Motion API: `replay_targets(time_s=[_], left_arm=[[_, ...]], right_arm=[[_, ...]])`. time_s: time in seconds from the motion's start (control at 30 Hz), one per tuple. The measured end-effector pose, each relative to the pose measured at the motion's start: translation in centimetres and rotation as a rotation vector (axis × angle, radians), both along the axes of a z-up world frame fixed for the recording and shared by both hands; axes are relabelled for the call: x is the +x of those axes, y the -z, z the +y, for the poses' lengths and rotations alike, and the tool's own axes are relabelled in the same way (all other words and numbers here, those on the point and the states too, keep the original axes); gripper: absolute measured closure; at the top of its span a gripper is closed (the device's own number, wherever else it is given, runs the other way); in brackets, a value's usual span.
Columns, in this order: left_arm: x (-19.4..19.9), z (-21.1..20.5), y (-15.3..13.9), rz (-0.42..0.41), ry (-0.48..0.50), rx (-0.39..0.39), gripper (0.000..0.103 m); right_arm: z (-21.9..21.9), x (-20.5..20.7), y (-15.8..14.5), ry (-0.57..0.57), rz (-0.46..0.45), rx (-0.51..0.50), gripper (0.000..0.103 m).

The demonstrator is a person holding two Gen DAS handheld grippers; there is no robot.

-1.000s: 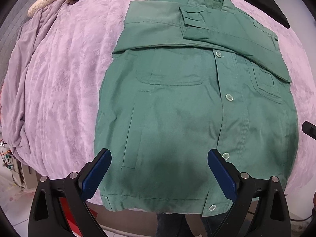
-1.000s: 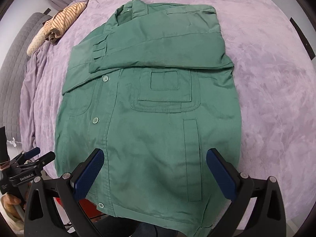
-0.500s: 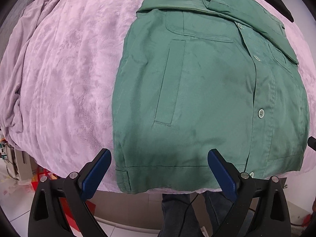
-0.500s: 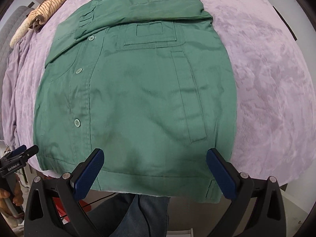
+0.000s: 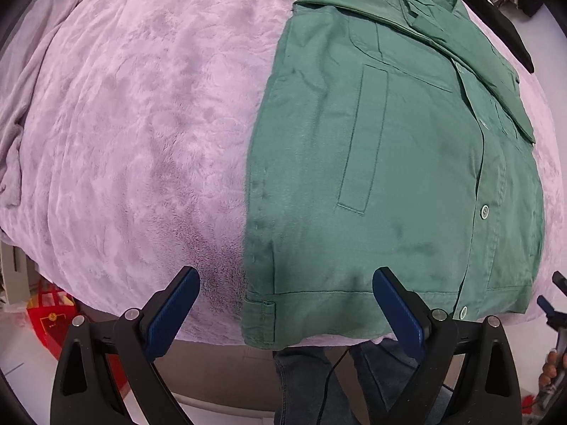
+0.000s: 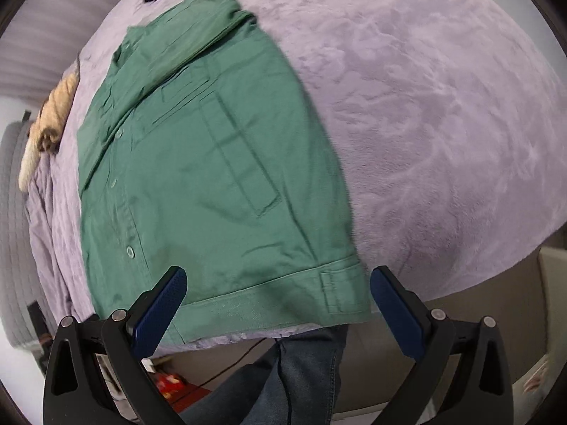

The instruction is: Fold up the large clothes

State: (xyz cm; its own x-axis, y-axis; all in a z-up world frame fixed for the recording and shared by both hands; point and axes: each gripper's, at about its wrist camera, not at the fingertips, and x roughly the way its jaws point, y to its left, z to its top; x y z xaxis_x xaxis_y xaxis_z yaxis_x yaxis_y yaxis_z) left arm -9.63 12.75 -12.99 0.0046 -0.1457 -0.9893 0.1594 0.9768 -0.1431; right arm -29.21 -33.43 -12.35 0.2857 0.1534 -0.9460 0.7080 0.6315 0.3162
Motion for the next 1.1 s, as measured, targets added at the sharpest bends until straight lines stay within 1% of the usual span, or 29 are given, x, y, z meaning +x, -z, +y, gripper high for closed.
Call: replay_targets(time_s=[0.07,0.17,0.27,0.37,0.47,0.53,0.57,0.63,0.67,0.73,0.77,0.8,0.83,0.87,0.9,0.93,0.97,1.0,1.03,1.07,1.1], left_arm=[[0.2,0.7,0.9,0.039,-0.019,-0.032,0.004],[0.3,1.1,2.8,0.117,-0.032,-0.071,0.004],[0.2,0.7,3.8,0.146,-0.008,-0.094,0.005],[0.2,0.0,4.5,0.159,0.031,-0.098,0.004],[0.6,-0.5,4.7,0.167,0.033,-0.127,0.004],[1.9,-0.3,5.0,0.18,0.026,-0.191,0.004],[1.9,-0.4,4.9,0.183,0.025,-0.21,0.004],[1.7,-0.9,5.1,0.181,0.041,-0.21,0.004],[1.6,-1.0,5.3,0.183,0.049,-0.205,0.004],[1.6,-1.2,5.5,0.18,0.052,-0.195,0.005],[1.6,-1.3,5.4,0.171,0.055,-0.184,0.01],[1.4,-1.6,5.5,0.162,0.061,-0.166,0.022],[1.3,-1.5,5.5,0.155,0.069,-0.158,0.027],[0.9,-0.9,5.2,0.149,0.073,-0.171,0.039],[1.0,-0.7,4.9,0.146,0.072,-0.191,0.062],[1.1,-0.6,4.7,0.165,0.072,-0.245,0.076],[1.3,-0.3,4.4,0.185,0.057,-0.304,0.085],[1.6,-0.3,3.8,0.178,0.047,-0.326,0.086],[1.9,-0.2,3.3,0.178,0.041,-0.368,0.087],[2.4,0.1,2.6,0.179,0.023,-0.419,0.087],[2.9,0.6,1.9,0.178,0.002,-0.461,0.087]], right_arm=[[-1.2,-1.6,0.9,0.076,-0.02,0.041,0.0],[-2.0,-3.0,2.9,0.133,-0.024,0.104,0.0],[-2.2,-3.8,5.1,0.175,-0.027,0.189,0.0],[-1.6,-3.6,6.7,0.22,-0.063,0.289,0.0],[-0.8,-2.9,6.6,0.243,-0.155,0.376,0.0],[-0.5,-2.0,5.7,0.242,-0.259,0.443,0.0],[-0.4,-1.5,5.1,0.238,-0.323,0.479,0.0],[-0.3,-0.7,4.2,0.227,-0.41,0.527,0.0],[-0.2,-0.4,3.9,0.22,-0.427,0.536,0.0],[0.0,0.1,3.9,0.205,-0.387,0.506,0.0],[0.0,0.1,4.1,0.199,-0.356,0.486,0.0],[0.0,0.1,4.4,0.199,-0.322,0.47,0.0],[0.1,0.0,4.7,0.204,-0.301,0.463,0.0],[0.1,-0.2,5.1,0.215,-0.282,0.462,0.0],[0.1,-0.4,5.6,0.235,-0.259,0.459,0.002],[0.1,-0.5,6.0,0.251,-0.239,0.46,0.012],[0.1,-0.7,6.5,0.265,-0.213,0.462,0.026],[-0.1,-0.9,7.0,0.269,-0.178,0.462,0.067],[-0.1,-0.9,7.3,0.265,-0.152,0.46,0.093],[-0.2,-0.9,7.2,0.26,-0.148,0.457,0.093],[-0.3,-0.7,6.6,0.244,-0.181,0.467,0.093]])
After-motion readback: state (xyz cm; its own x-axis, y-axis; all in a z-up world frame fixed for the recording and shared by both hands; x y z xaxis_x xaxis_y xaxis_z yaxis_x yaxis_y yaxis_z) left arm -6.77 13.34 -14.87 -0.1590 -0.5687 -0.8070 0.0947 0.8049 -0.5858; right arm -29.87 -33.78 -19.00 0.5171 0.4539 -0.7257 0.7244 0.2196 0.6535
